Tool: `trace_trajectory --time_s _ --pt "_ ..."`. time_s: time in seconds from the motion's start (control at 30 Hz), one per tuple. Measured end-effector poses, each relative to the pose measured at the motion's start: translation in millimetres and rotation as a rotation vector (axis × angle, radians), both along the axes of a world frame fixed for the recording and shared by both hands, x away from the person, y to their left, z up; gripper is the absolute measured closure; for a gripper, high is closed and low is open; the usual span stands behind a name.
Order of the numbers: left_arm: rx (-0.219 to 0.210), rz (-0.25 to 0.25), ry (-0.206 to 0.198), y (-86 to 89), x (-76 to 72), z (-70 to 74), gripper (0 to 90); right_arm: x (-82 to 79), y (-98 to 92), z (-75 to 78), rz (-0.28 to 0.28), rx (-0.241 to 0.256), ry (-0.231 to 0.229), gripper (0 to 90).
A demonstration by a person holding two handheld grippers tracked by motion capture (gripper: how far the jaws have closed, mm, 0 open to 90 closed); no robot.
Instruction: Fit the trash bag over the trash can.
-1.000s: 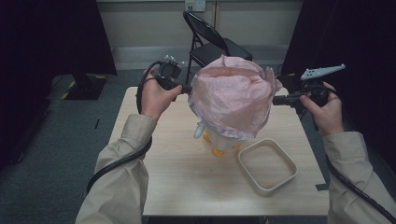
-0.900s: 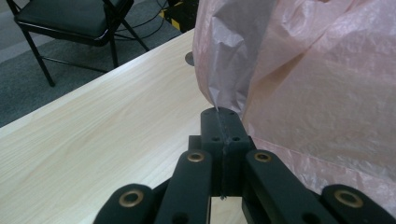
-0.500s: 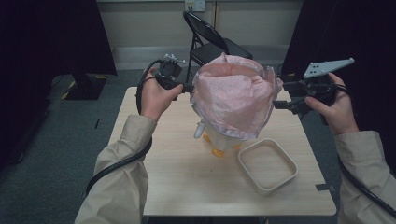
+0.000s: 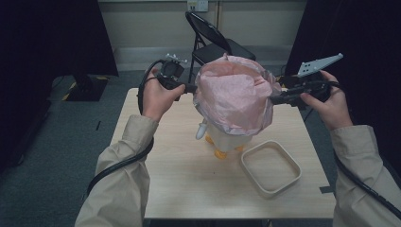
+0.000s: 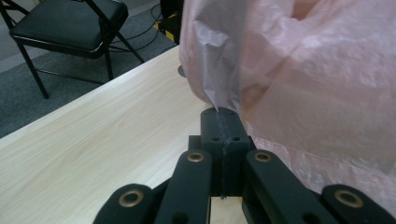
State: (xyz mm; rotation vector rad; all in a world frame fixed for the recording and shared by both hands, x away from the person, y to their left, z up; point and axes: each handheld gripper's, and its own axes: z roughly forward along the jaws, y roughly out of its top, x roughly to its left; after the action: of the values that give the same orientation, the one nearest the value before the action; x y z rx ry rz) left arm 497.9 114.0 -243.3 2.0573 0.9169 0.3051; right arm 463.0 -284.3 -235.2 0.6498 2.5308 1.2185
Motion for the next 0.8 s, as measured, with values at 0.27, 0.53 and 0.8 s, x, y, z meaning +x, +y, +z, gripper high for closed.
trace_trajectory --time_s 0.27,0.53,0.8 --pt "-0.013 0.03 0.007 0.3 11.4 -8.1 90.0 6.8 -14.8 -35.4 -0.07 0.023 0.067 90.0" --pt "0.055 0.035 0.051 -6.0 18.4 -20.2 90.0 19.1 -15.8 -68.4 -0.1 0.015 0.136 90.0" --pt "0.097 0.035 0.088 -13.4 18.9 -29.5 90.0 21.0 -4.8 -87.9 -0.08 -0.015 0.179 90.0"
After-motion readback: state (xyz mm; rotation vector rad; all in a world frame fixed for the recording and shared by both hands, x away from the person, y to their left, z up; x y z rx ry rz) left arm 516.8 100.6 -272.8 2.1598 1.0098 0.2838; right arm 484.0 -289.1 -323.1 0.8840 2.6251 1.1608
